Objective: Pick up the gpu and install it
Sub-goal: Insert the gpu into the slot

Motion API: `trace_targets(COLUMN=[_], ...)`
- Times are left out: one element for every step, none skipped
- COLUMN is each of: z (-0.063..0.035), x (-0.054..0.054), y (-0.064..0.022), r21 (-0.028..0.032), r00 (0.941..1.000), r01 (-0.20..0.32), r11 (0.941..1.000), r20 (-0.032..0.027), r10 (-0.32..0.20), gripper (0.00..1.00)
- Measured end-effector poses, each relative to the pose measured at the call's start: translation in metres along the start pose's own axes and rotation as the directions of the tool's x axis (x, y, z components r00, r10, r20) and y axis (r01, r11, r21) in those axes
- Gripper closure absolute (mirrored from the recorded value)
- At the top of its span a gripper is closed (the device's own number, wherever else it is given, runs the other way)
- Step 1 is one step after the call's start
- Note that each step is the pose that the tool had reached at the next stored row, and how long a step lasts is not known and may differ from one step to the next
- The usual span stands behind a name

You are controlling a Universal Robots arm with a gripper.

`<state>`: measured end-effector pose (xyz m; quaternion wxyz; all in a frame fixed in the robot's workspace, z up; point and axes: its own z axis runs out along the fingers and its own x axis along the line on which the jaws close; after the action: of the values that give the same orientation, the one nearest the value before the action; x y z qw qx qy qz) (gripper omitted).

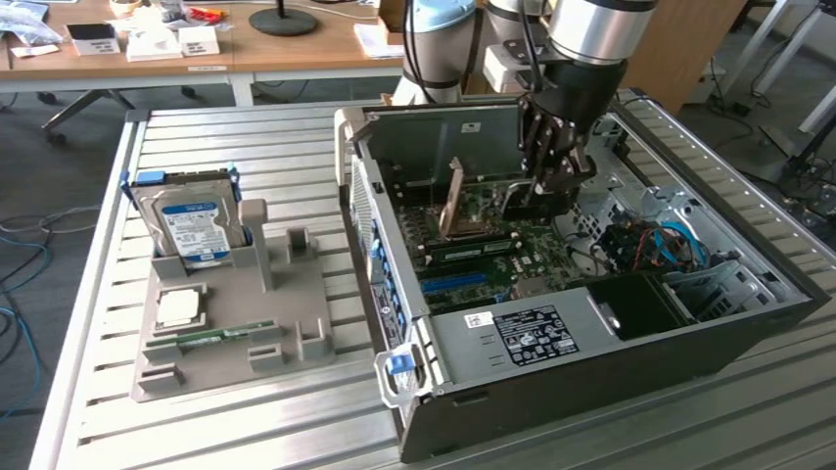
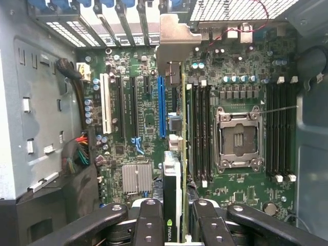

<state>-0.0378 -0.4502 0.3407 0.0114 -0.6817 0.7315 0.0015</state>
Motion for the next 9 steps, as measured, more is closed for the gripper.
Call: trace_targets(z=[0.0010,0.0018,0.0025,0.0026,0.0026,0.0028,0.0027,0.0029,0.0036], x=[0.0000,0.0000,0.0000,0.0000,0.0001,0.0001,0.0001,0.0000,0.0000], y=[0.0000,0.0000,0.0000,0.0001,0.0001,0.0001,0.0001,0.0001,0.0001], r21=[0.0000,0.0000,0.0000,0.0000,-0.0001,0.0000,0.0000,0.0000,0.0002], r00=[1.0000,1.0000,1.0000,1.0000,1.0000,1.0000,1.0000,1.0000,1.0000], r01=[0.000,0.000,0.000,0.000,0.000,0.000,0.000,0.000,0.000], r11=[1.0000,1.0000,1.0000,1.0000,1.0000,1.0000,1.0000,1.0000,1.0000], r20=[0.0002,0.0001,0.0001,-0.0001,-0.0002,0.0000,0.0000,0.0001,0.0005], r10=[0.000,0.000,0.000,0.000,0.000,0.000,0.000,0.000,0.000], gripper=[0.73,0.73,0.73,0.73,0.73,0.73,0.73,0.73,0.73])
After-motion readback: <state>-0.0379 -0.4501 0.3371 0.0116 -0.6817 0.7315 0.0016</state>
